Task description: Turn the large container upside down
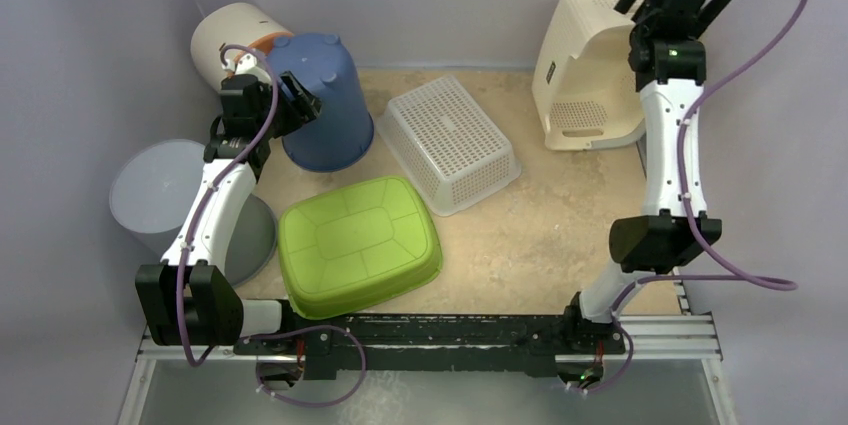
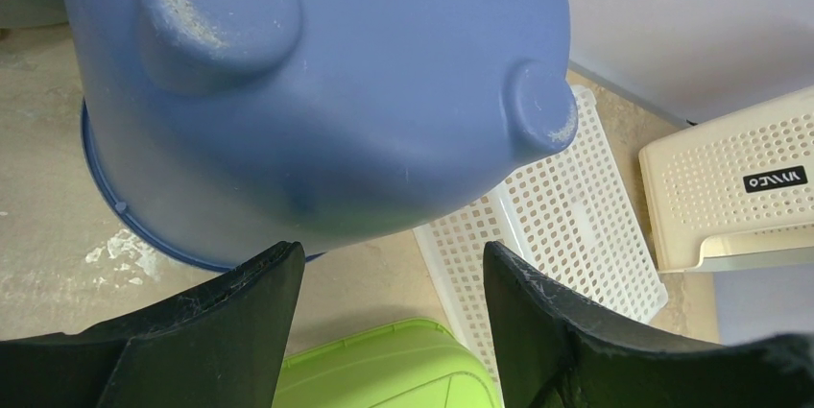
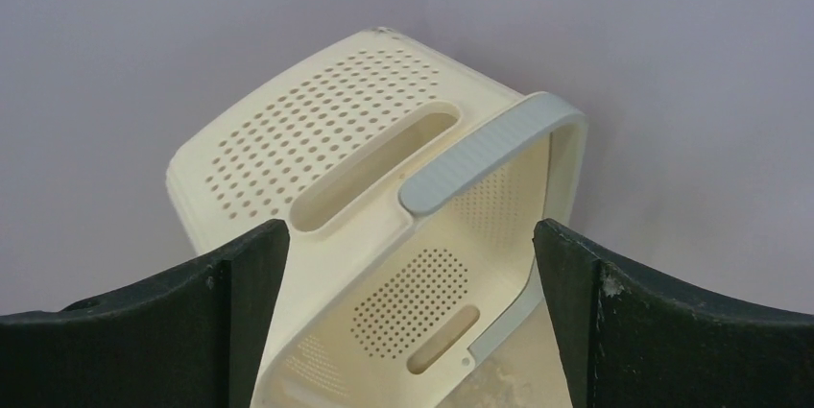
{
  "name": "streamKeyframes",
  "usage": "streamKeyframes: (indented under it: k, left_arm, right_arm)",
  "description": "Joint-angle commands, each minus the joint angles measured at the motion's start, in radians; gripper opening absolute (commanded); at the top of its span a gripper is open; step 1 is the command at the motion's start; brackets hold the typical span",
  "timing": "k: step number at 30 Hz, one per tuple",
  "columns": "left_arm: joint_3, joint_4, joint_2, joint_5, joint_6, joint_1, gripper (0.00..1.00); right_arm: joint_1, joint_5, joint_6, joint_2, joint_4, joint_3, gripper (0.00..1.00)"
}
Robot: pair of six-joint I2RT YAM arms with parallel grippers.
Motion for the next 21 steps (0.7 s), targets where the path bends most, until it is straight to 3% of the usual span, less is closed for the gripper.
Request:
streamKeyframes:
  k: [1, 4, 9, 14, 15, 21]
  left_arm:
    - [0.014, 0.061, -0.012, 0.012, -0.008, 0.006, 0.68]
    - [0.003, 0.068, -0.013, 0.013, -0.006, 0.008, 0.68]
    - [-0.02, 0.088, -0.011, 0.02, -0.009, 0.006, 0.68]
    - [-0.035, 0.103, -0.007, 0.027, -0.008, 0.006, 0.68]
    - [-0.036, 0.106, -0.005, 0.03, -0.009, 0.006, 0.68]
    - [-0.026, 0.122, 0.013, 0.049, -0.018, 0.007, 0.68]
  right_arm:
    - [-0.068, -0.082, 0.093, -0.029, -0.04, 0.061, 1.0]
    - [-0.073, -0.092, 0.123, -0.001, -0.074, 0.095, 1.0]
    - [-0.094, -0.103, 0.2, 0.025, -0.136, 0.126, 0.9]
    - [-0.133, -0.178, 0.261, 0.041, -0.134, 0.104, 0.56]
    - [-0.141, -0.193, 0.275, 0.049, -0.145, 0.11, 0.54]
    - [-0.168, -0.24, 0.383, 0.04, -0.205, 0.066, 0.6]
